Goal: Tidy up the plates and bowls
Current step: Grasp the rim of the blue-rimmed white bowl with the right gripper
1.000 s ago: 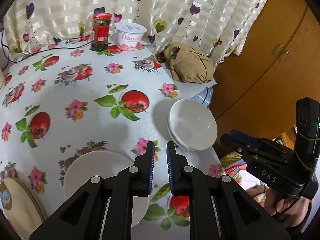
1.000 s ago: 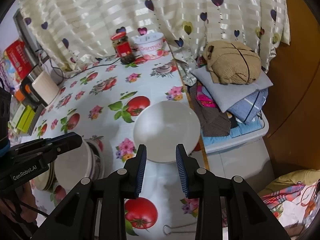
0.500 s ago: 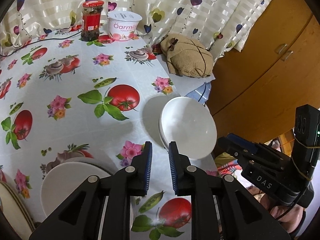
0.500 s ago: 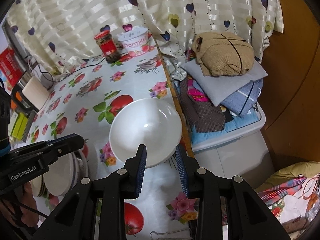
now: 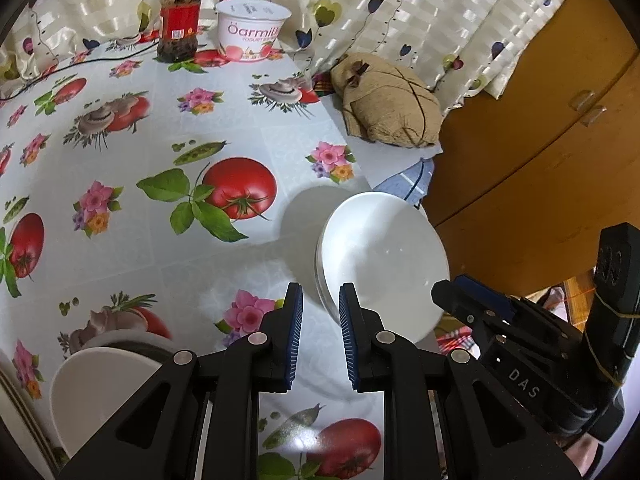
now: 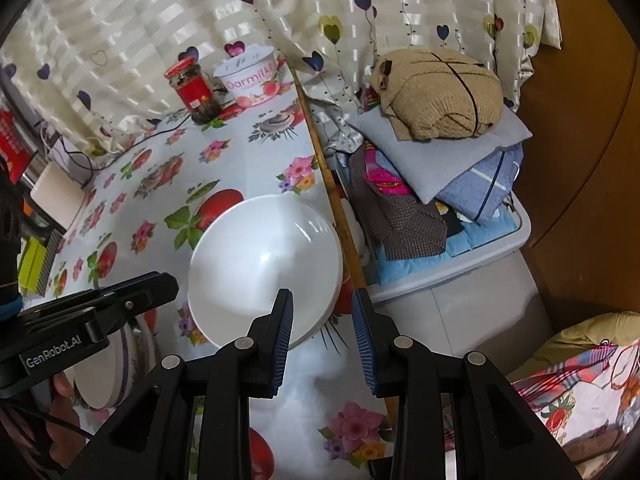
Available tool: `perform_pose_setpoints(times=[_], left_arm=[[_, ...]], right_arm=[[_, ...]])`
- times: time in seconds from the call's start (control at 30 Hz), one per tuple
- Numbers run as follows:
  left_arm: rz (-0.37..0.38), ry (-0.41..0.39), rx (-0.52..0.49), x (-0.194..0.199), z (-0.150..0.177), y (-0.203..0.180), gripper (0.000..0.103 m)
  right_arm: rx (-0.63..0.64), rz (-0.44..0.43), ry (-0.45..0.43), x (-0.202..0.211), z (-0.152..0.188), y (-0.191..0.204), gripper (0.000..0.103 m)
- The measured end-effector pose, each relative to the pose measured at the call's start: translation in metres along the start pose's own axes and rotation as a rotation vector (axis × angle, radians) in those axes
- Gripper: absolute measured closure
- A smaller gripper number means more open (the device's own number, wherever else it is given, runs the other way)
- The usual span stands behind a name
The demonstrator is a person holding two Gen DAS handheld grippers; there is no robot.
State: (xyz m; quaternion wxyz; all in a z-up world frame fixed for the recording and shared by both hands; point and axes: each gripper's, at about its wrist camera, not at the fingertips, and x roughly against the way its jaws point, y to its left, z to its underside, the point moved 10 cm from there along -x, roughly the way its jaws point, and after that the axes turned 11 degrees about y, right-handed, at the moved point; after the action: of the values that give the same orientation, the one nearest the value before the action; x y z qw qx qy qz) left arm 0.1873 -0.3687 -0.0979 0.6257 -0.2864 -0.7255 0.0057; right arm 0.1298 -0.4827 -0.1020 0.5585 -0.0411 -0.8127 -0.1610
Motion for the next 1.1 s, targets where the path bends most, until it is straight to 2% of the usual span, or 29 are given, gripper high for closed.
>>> perform_pose_setpoints(times=[0.37,0.5,0.63,1.1], left_arm=[[0.005,0.028,0.035,-0.016,-0.005,0.002,0.083],[0.019,0.036,0.044,-0.020,-0.005,0.001,0.083],[0.036,0.038,0.039,-0.022,-0.005,-0.001,0.083],[0.018,0.015,0.005,-0.012,0.000,-0.006,0.083]], right_arm=[[-0.008,-0.010,0.015,-0.012,-0.003,-0.003,0.073],[-0.009,-0.017,0.021,-0.017,-0.004,-0.003,0.083],[-0.008,-0.022,0.022,-0.018,-0.003,-0.002,0.086],[-0.004,-0.025,0.014,-0.016,-0.002,0.002,0.086]])
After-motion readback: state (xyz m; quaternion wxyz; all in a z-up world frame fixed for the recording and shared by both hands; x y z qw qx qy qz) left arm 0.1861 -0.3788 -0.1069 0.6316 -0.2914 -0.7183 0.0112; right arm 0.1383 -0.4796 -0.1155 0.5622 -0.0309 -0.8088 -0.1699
